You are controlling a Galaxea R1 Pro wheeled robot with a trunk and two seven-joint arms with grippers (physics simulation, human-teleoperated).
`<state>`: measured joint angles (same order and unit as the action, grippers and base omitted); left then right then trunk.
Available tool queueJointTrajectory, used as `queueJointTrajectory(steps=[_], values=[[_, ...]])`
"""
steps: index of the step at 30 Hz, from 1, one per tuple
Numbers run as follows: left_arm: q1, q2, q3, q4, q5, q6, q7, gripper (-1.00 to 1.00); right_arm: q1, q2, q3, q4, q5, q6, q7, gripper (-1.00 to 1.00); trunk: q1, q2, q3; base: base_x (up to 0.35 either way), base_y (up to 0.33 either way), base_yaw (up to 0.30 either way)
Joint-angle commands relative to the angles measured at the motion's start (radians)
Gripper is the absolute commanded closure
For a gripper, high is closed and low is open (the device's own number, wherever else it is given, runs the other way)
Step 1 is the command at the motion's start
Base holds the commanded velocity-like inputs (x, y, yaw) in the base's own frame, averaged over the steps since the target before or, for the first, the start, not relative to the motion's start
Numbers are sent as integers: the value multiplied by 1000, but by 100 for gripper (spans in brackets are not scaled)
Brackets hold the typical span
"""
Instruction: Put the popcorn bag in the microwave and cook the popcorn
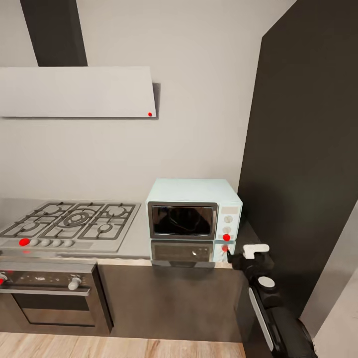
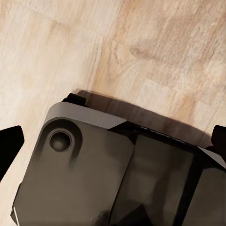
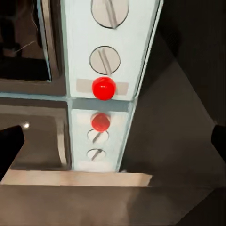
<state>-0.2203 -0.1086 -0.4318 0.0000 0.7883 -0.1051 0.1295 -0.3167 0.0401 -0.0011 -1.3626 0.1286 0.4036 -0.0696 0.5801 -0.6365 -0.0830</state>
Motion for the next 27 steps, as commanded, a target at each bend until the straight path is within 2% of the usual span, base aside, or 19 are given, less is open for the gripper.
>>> queueJointTrajectory(steps=[1,4,8,21,27], values=[[-1,0,-8,0,6,-2,4,-100,-1,1,-17,28,-9,-46,-8,-100,0,-2,-2,0,0,0],[-1,0,-8,0,6,-2,4,-100,-1,1,-42,49,-52,-99,-12,-100,0,-2,-2,0,0,0],[-1,0,-8,0,6,-2,4,-100,-1,2,-47,60,-72,-133,-13,-100,0,-2,-2,0,0,0],[-1,0,-8,-1,6,-3,4,-100,0,0,-34,69,-71,-138,1,-100,0,-2,-2,0,0,0],[-1,0,-8,-1,6,-2,4,-100,-1,-1,-38,139,-70,-137,97,-100,0,-2,-2,85,0,0]])
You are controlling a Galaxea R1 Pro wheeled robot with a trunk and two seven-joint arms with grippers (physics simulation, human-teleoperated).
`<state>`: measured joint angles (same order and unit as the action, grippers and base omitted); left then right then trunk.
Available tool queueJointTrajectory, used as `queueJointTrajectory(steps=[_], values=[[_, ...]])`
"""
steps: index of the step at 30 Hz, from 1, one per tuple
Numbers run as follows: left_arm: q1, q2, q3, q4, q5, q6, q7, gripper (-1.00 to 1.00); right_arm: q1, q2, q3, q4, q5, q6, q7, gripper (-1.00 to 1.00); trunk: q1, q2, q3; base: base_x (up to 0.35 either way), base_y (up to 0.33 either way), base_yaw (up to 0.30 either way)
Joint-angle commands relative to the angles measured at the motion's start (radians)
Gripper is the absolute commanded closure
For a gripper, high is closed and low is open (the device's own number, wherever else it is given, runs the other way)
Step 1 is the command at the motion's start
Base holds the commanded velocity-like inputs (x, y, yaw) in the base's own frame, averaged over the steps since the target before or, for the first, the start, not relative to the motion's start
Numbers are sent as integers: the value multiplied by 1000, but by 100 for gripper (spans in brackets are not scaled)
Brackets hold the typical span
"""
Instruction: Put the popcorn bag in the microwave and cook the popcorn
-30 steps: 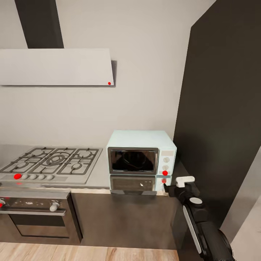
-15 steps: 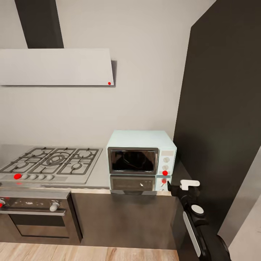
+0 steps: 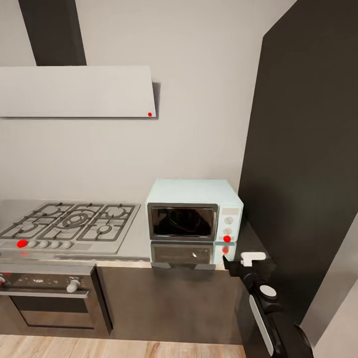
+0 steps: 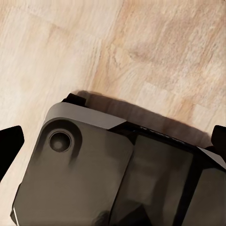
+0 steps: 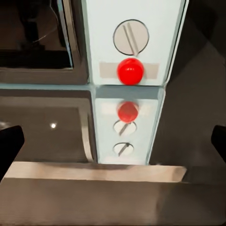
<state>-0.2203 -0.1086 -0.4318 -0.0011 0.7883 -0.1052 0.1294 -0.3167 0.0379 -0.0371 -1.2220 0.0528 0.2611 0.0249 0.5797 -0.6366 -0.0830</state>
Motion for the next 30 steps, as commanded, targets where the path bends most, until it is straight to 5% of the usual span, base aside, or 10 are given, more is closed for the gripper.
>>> queueJointTrajectory(steps=[1,16,27,28,30], values=[[-1,0,-8,0,6,-2,4,-100,-1,1,-3,5,6,6,8,-100,1,-1,-2,239,0,0],[-1,0,-8,0,6,-2,4,-100,0,0,-15,14,6,4,4,-100,1,-1,-2,264,0,0],[-1,0,-8,0,7,-2,4,-100,-1,-8,-74,15,7,4,12,-100,1,-1,-2,43,0,0],[-1,0,-8,1,7,-2,4,-100,-1,-10,-74,15,7,4,13,100,1,-1,-2,0,0,0],[-1,0,-8,1,8,-2,4,-100,-1,-11,-74,15,6,4,14,100,1,-1,-2,0,0,0]])
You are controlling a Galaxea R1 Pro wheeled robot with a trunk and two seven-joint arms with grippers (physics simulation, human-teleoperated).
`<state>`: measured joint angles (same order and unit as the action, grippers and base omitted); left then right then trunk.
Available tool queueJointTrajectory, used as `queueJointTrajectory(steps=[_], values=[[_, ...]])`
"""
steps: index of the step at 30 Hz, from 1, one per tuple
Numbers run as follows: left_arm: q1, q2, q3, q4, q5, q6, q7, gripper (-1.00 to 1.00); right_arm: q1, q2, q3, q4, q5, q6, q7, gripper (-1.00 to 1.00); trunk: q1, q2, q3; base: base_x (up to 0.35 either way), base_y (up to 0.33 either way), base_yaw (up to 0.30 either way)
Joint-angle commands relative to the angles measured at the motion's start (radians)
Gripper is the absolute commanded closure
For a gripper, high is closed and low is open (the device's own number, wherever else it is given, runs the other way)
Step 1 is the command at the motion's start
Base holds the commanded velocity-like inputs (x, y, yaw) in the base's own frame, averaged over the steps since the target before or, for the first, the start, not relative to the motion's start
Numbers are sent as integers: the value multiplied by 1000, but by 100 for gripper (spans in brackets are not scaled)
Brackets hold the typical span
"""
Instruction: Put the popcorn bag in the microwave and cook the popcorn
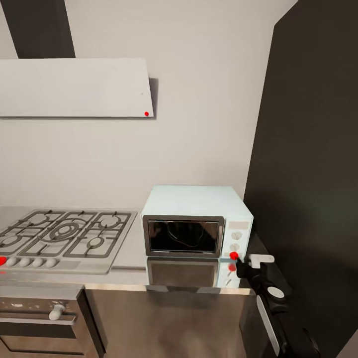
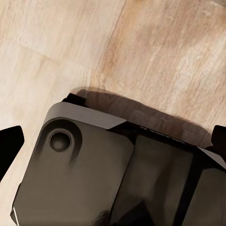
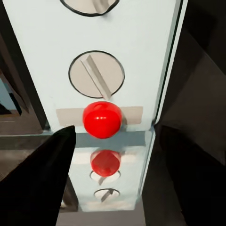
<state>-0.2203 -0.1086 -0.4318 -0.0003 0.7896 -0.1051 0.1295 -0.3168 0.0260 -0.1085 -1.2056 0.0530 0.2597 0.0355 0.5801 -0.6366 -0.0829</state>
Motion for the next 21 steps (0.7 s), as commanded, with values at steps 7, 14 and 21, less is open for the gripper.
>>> queueJointTrajectory(steps=[7,14,21], values=[[-1,0,-8,0,6,-2,4,-100,0,6,0,-2,9,3,2,100,0,-2,-2,0,0,0],[-1,0,-8,-1,6,-2,4,-100,1,9,3,43,10,-69,-10,100,0,-2,-2,0,0,0],[-1,0,-8,0,5,-2,4,-100,1,6,8,85,16,-76,-11,100,0,-2,-2,0,0,0]])
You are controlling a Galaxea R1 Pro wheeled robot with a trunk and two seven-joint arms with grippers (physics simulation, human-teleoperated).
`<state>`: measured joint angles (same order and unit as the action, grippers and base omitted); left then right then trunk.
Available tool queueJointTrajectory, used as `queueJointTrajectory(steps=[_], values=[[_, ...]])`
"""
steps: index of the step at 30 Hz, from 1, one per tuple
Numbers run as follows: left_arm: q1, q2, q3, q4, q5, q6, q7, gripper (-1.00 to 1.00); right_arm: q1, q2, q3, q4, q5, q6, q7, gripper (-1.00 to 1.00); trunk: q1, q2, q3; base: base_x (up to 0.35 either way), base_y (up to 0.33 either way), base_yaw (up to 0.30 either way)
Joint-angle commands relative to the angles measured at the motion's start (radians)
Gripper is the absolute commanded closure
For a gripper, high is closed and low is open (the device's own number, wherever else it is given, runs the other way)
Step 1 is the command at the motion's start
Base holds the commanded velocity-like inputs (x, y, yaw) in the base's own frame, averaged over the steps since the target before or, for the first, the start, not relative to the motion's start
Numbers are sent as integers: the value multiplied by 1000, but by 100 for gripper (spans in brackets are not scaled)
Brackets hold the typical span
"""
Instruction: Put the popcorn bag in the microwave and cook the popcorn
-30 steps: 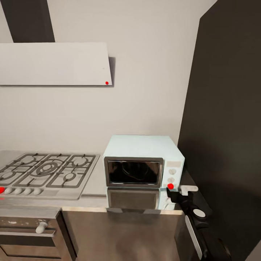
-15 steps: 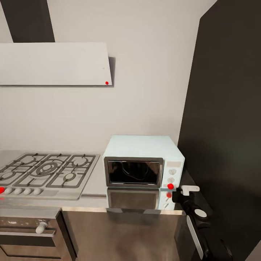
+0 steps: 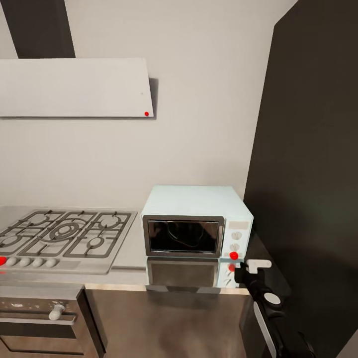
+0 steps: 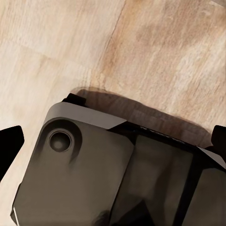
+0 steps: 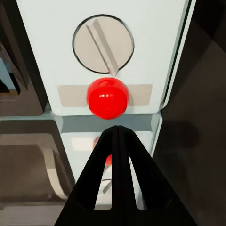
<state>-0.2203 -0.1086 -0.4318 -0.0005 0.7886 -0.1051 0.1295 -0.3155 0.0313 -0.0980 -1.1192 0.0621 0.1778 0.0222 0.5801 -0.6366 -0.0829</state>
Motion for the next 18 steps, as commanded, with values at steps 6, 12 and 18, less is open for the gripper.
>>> queueJointTrajectory(steps=[6,12,18], values=[[-1,0,-8,0,6,-2,4,-100,-1,-2,-3,-1,3,5,18,100,0,-2,-2,0,0,0],[-1,0,-8,-1,6,-2,4,-100,-1,2,-4,-1,-6,6,53,100,0,-2,-2,0,0,0],[-1,0,-8,0,6,-2,4,-100,-1,6,-6,-1,-8,5,56,100,0,-2,-2,0,0,0]])
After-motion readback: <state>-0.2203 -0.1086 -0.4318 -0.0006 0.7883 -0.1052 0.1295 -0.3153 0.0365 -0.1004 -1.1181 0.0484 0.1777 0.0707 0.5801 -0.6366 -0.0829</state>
